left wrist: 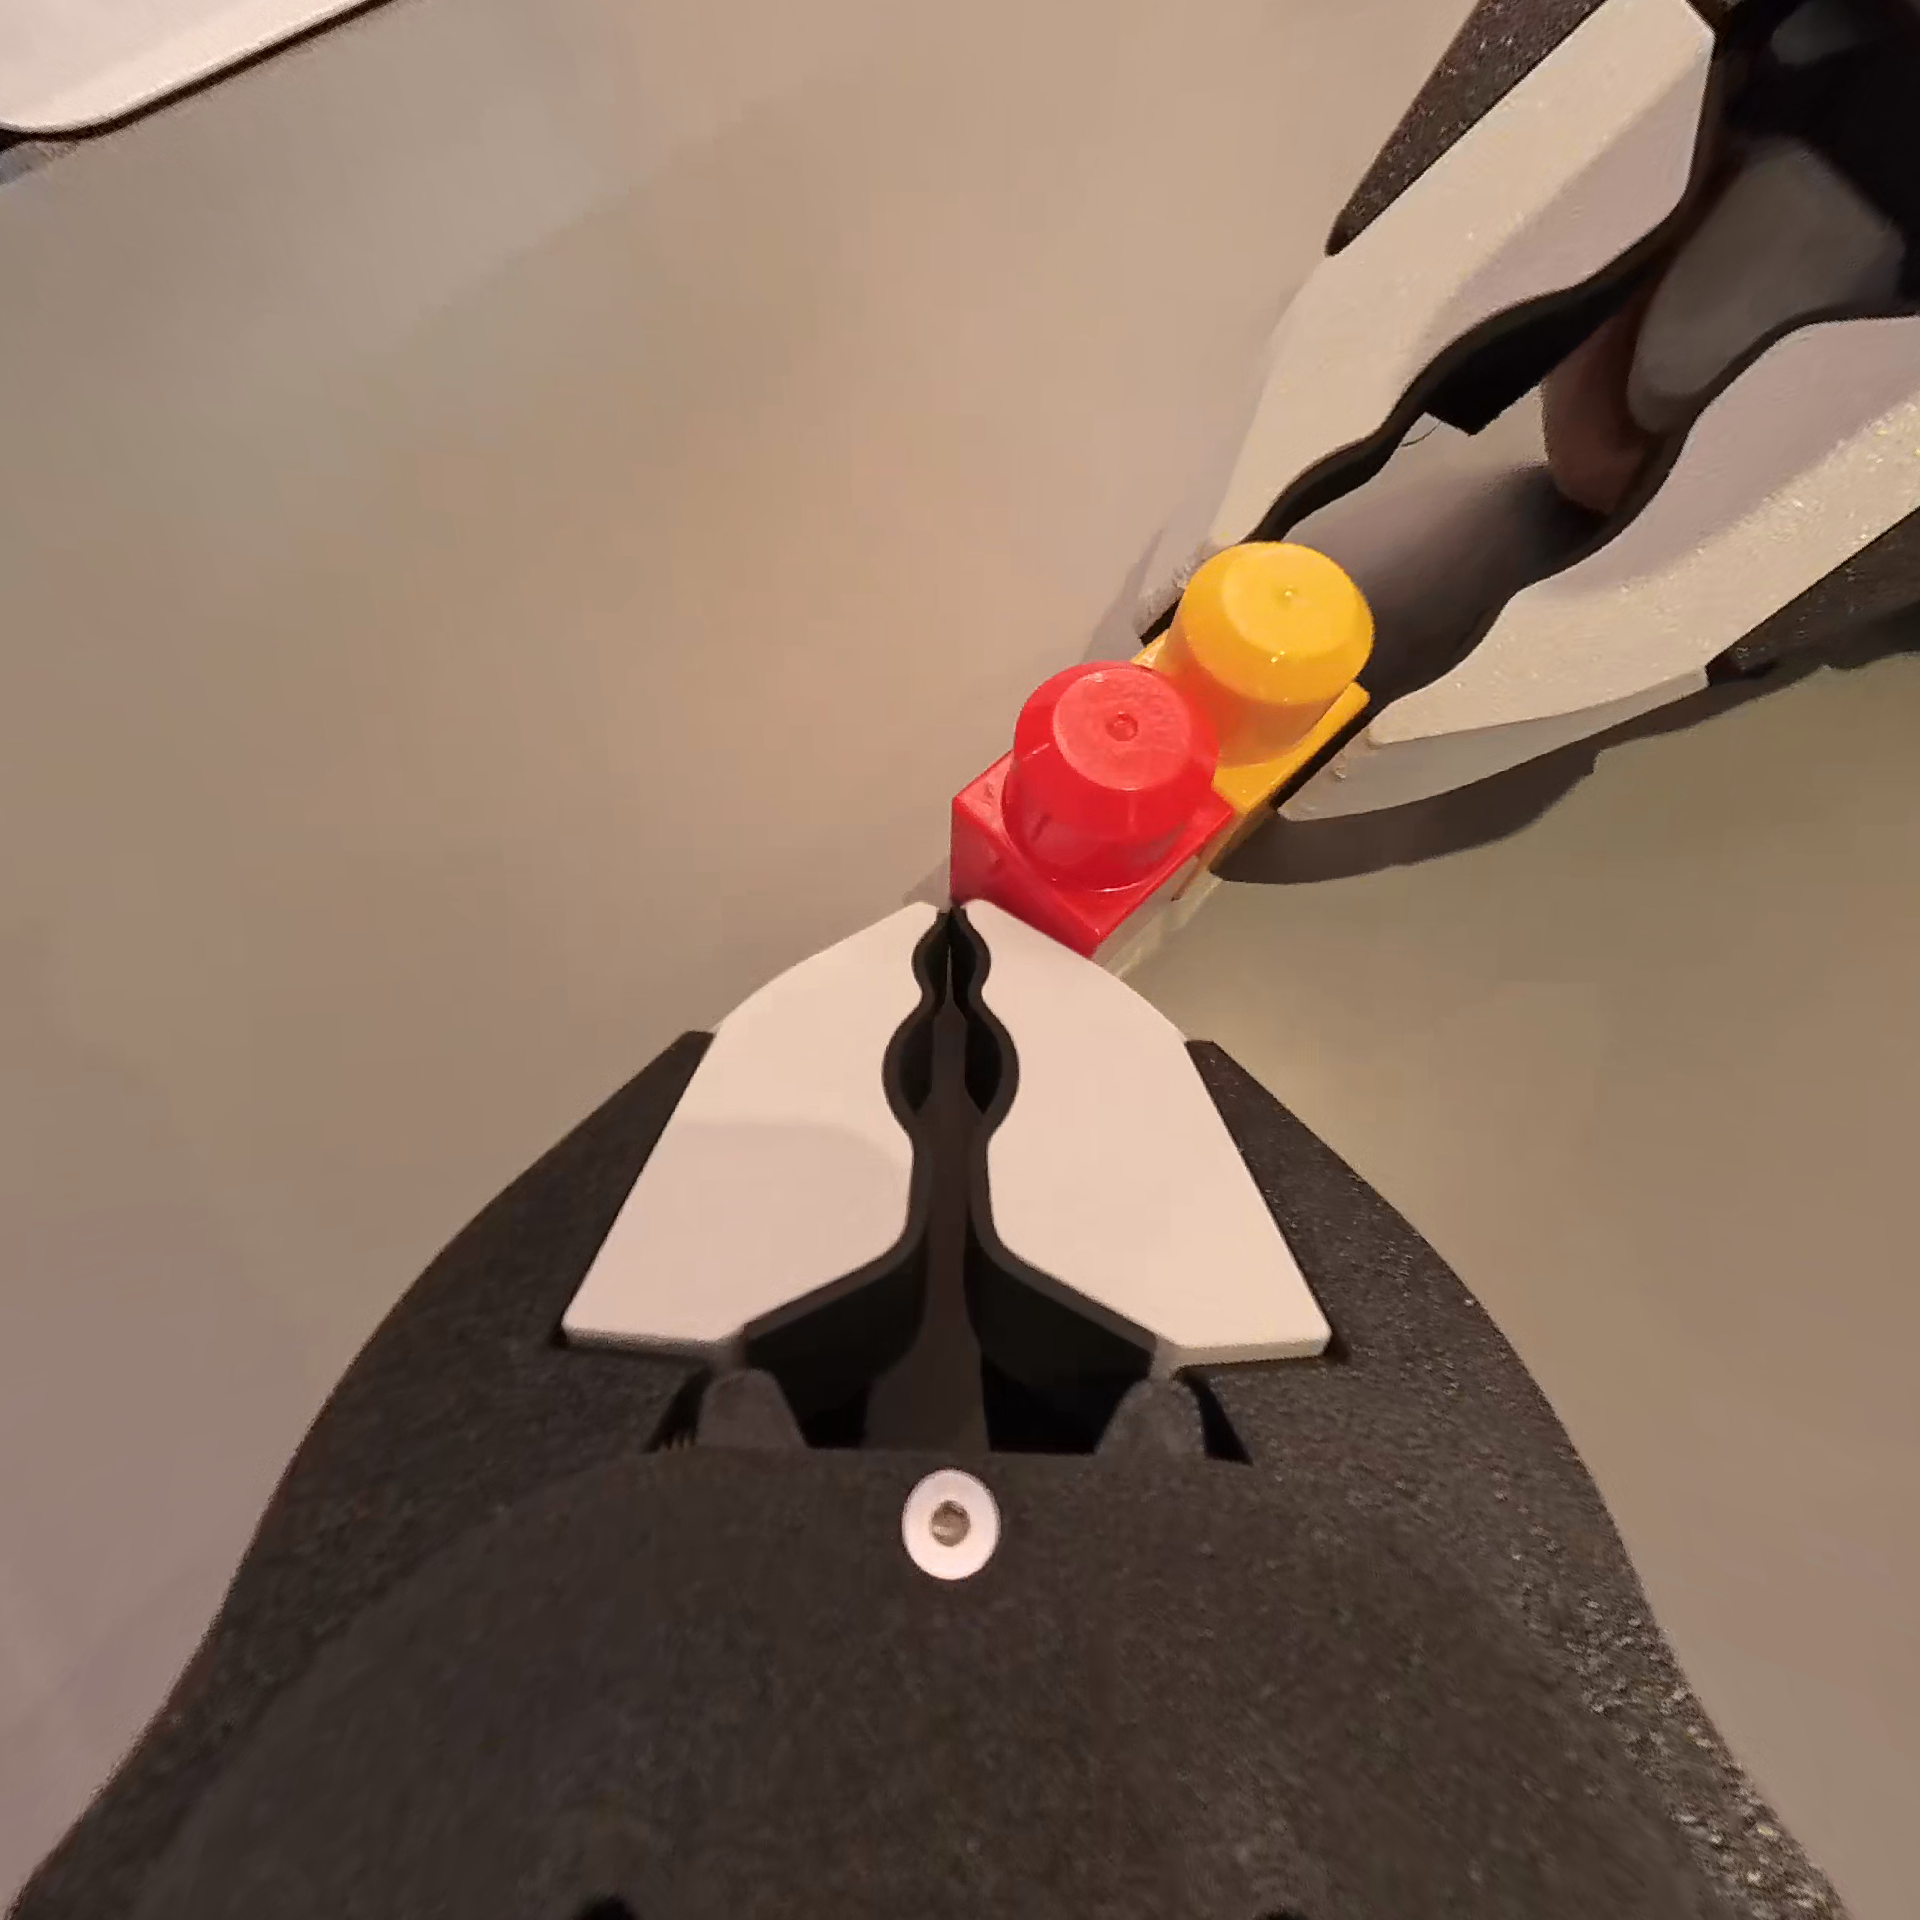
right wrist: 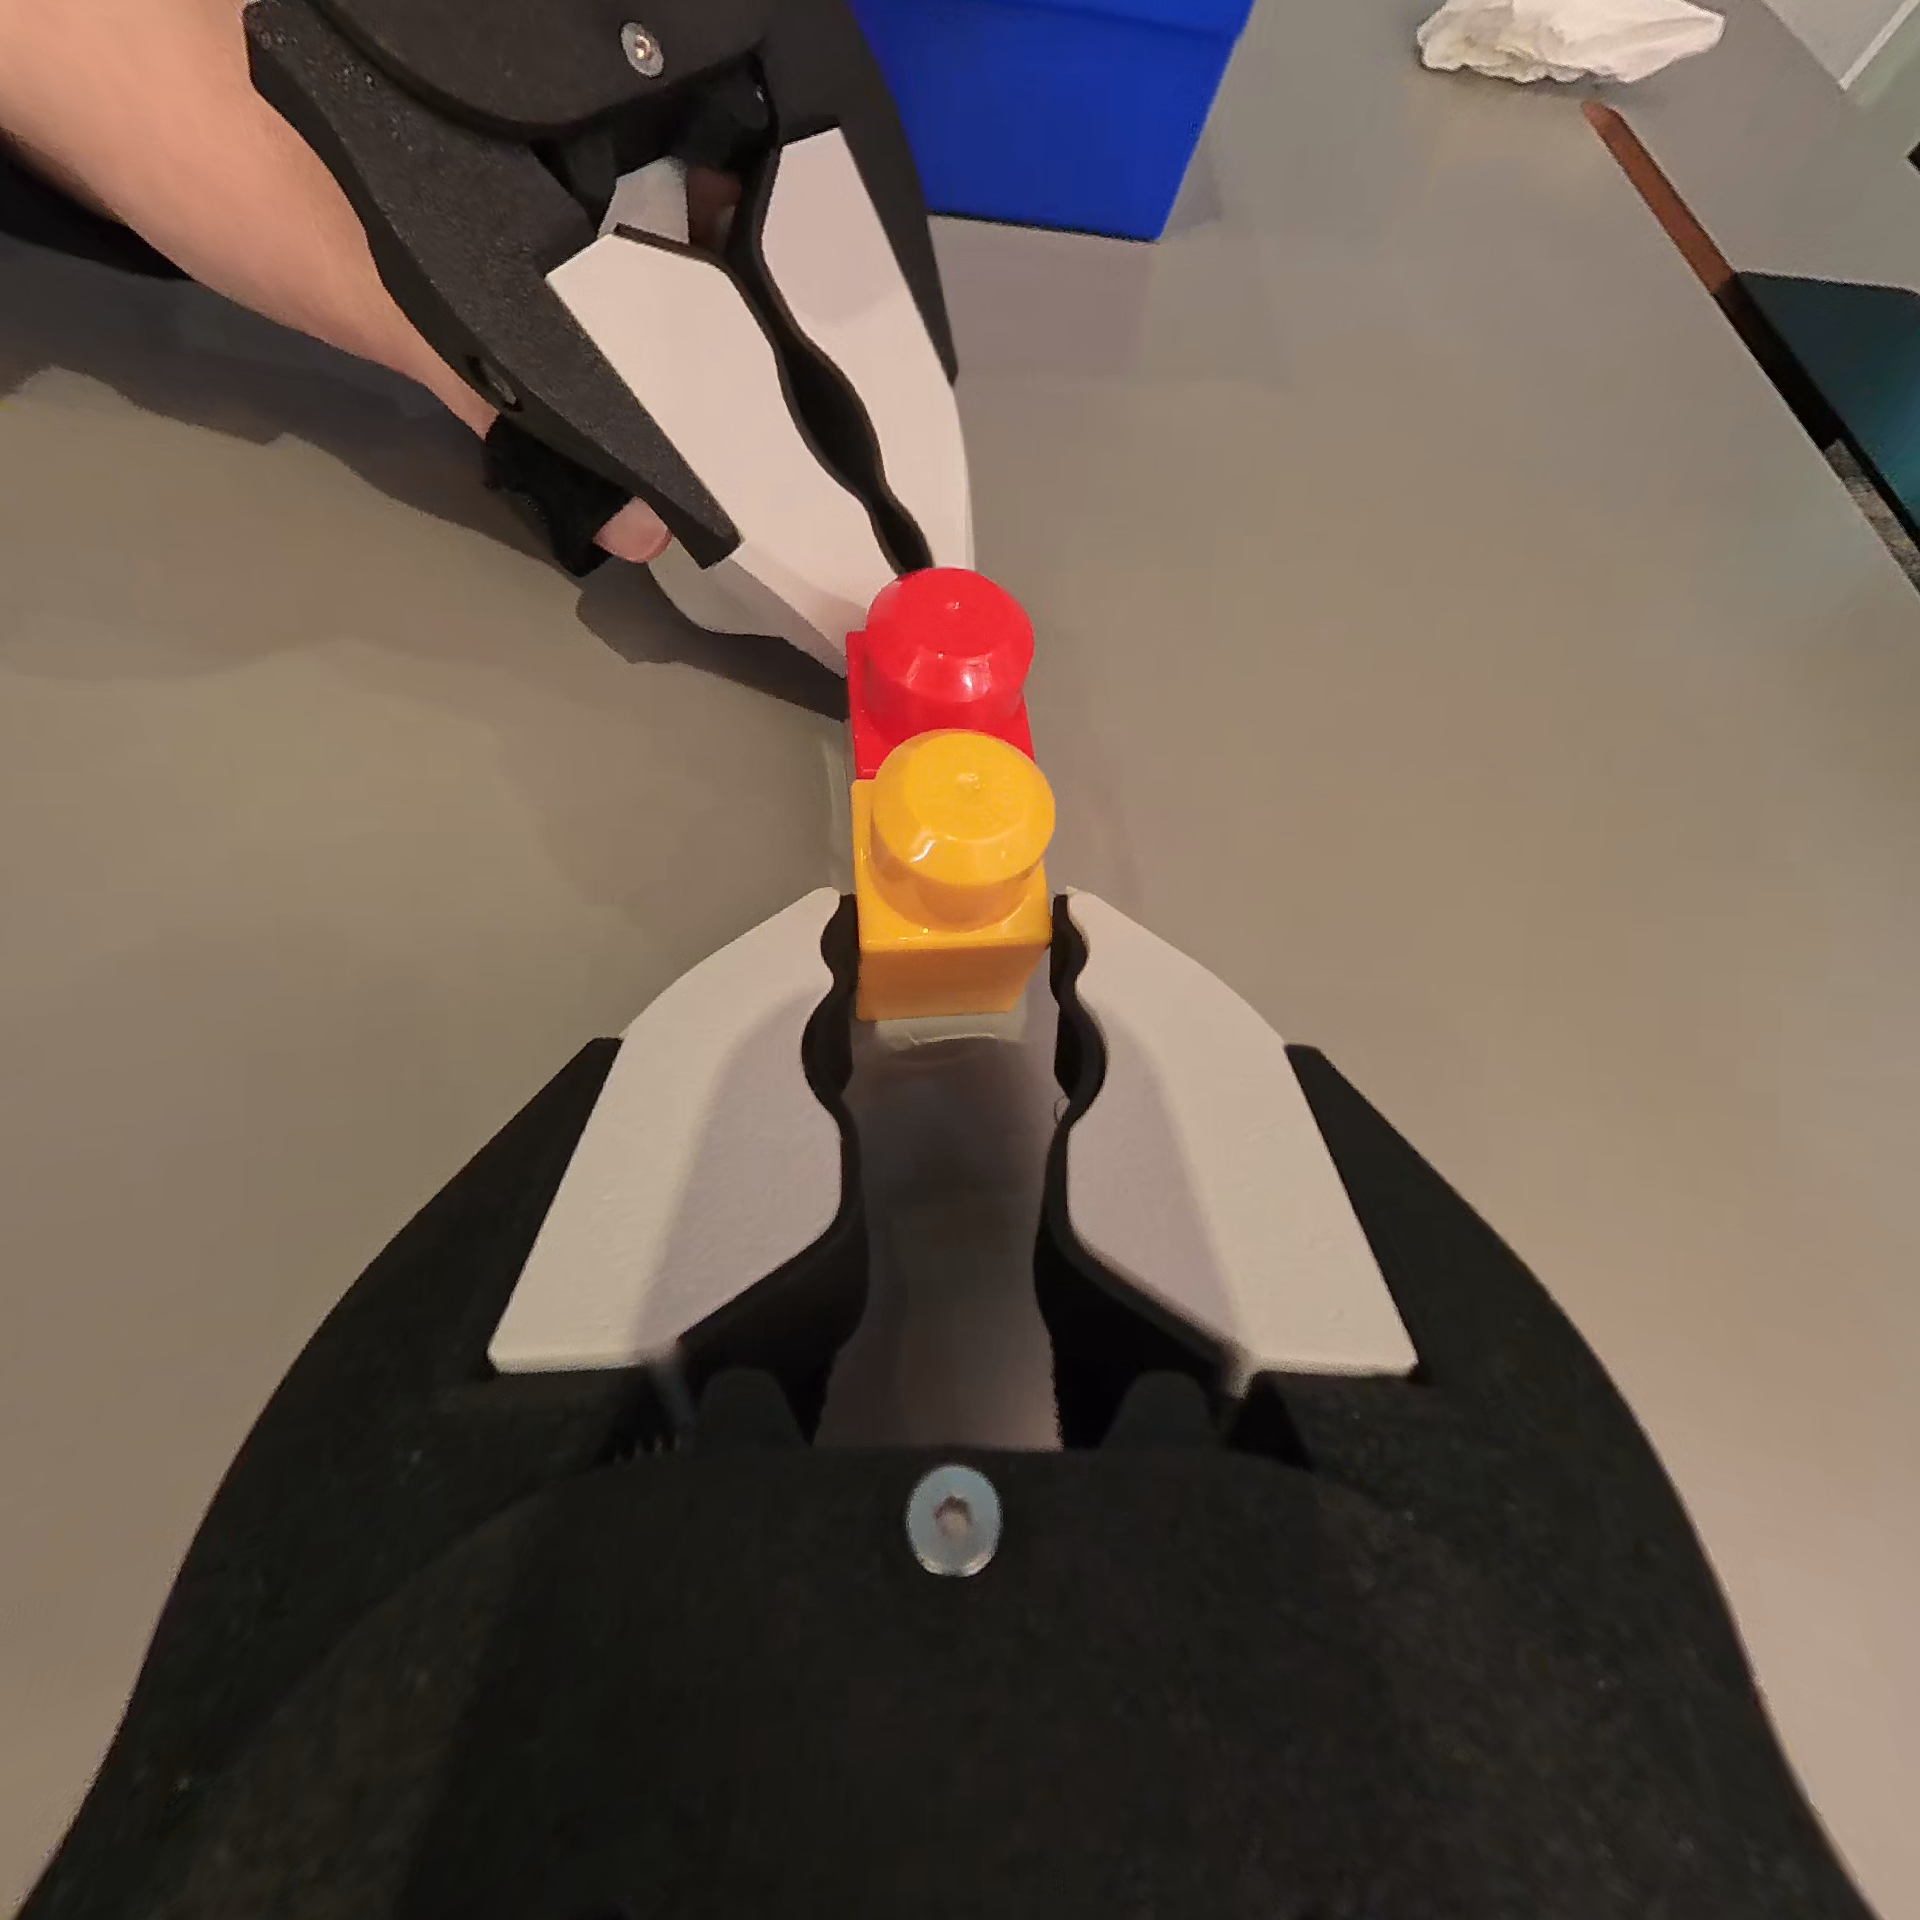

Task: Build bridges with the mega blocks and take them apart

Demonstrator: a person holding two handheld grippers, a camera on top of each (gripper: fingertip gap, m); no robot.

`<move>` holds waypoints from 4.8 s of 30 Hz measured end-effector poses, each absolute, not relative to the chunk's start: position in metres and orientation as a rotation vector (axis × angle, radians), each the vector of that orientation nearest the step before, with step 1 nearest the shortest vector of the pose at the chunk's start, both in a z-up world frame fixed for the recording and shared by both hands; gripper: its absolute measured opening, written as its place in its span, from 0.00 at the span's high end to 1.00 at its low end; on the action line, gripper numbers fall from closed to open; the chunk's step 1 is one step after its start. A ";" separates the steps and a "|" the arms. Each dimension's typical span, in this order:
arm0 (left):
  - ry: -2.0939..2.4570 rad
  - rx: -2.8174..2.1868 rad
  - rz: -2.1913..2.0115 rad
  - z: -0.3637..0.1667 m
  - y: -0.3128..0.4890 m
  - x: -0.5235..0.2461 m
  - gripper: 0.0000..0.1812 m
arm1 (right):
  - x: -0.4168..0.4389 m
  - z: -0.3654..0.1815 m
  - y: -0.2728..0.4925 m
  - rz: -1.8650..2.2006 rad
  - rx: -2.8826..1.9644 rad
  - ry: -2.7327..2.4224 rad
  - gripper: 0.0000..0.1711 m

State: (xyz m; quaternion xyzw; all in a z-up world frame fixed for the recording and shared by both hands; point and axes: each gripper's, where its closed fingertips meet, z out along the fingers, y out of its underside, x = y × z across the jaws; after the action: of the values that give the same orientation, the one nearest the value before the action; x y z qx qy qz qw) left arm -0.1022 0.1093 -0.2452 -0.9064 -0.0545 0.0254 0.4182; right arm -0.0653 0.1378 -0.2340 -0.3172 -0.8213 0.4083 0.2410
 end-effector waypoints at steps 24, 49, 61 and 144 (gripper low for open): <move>-0.129 -2.309 0.124 -0.249 0.069 -0.107 1.00 | -0.070 -0.233 0.097 1.164 -0.744 -2.313 0.80; -0.290 -2.141 -0.026 -0.228 0.051 -0.096 0.74 | -0.054 -0.221 0.119 1.160 -0.827 -2.212 0.72; -0.302 -2.081 0.188 -0.220 0.049 -0.060 0.53 | -0.050 -0.226 0.120 1.175 -0.815 -2.260 0.87; -0.884 -2.191 0.377 -0.256 0.095 -0.082 0.59 | -0.057 -0.218 0.136 1.265 -0.743 -2.278 0.93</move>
State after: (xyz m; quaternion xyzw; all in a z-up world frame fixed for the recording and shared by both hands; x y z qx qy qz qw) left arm -0.0823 0.0950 -0.2556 -0.8523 -0.3439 0.1465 0.3659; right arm -0.0574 0.1363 -0.2183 -0.2677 -0.8212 0.4560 0.2145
